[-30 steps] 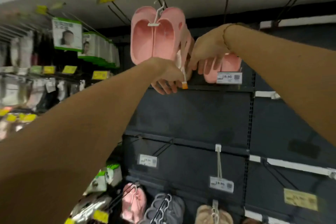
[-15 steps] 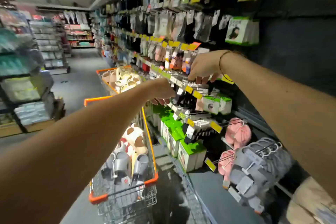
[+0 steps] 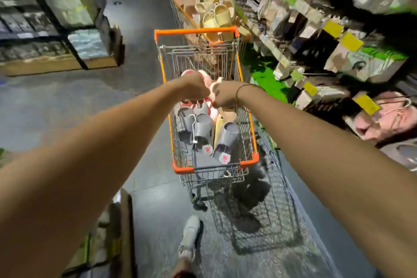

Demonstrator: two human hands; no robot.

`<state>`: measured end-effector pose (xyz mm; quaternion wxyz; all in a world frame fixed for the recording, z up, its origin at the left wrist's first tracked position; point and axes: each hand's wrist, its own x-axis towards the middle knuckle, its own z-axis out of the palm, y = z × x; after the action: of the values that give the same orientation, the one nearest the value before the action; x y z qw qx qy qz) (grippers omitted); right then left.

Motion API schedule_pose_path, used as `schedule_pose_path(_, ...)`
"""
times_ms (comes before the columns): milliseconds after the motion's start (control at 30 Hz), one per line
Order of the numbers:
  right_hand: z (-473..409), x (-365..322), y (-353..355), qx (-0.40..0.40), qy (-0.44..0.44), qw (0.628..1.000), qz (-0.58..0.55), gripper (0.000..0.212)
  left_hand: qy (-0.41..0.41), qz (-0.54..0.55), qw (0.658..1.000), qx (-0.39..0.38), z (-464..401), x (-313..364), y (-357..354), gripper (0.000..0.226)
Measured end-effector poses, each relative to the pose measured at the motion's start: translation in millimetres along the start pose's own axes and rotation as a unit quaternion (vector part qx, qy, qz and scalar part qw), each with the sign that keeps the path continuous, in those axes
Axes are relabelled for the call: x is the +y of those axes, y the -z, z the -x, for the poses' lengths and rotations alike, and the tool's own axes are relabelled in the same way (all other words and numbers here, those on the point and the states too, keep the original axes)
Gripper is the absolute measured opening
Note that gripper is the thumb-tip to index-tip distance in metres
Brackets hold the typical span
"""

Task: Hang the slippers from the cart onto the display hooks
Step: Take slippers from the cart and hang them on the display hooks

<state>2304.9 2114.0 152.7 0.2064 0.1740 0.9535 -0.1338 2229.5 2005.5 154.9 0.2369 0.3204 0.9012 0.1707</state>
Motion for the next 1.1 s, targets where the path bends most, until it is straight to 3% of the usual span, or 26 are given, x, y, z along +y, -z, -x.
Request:
schedule_pose_path(200,-118,15,-58,-0.033,-0.039,0.999,-0.012,0.030,0.006,0.010,0.999,-0.053,-103,-75,-50,0.013)
schedule_pose_path(367,-204,29,-112,-0.069,-0.050,0.996,-0.039,0.031,-0.011,-0.046,0.994,-0.103,-190,-128,-95,0.027)
schedule_pose_path(500,-263,35,-156,-0.145,-0.035,0.988,-0.035,0.019,-0.021,-0.100,0.983,-0.151,-250,-165,-127,0.022)
schedule_pose_path(600,-300,47,-185,-0.151,-0.041,0.986,-0.058,0.010,-0.031,-0.126,0.980,-0.154,-295,-182,-148,0.017)
schedule_pose_path(800,-336,65,-233,-0.144,-0.044,0.986,-0.072,0.032,-0.057,-0.146,0.979,-0.127,-356,-219,-188,0.021)
schedule_pose_path(1100,-336,84,-228,-0.123,-0.042,0.991,-0.044,0.015,-0.107,-0.199,0.968,-0.108,-357,-216,-198,0.032)
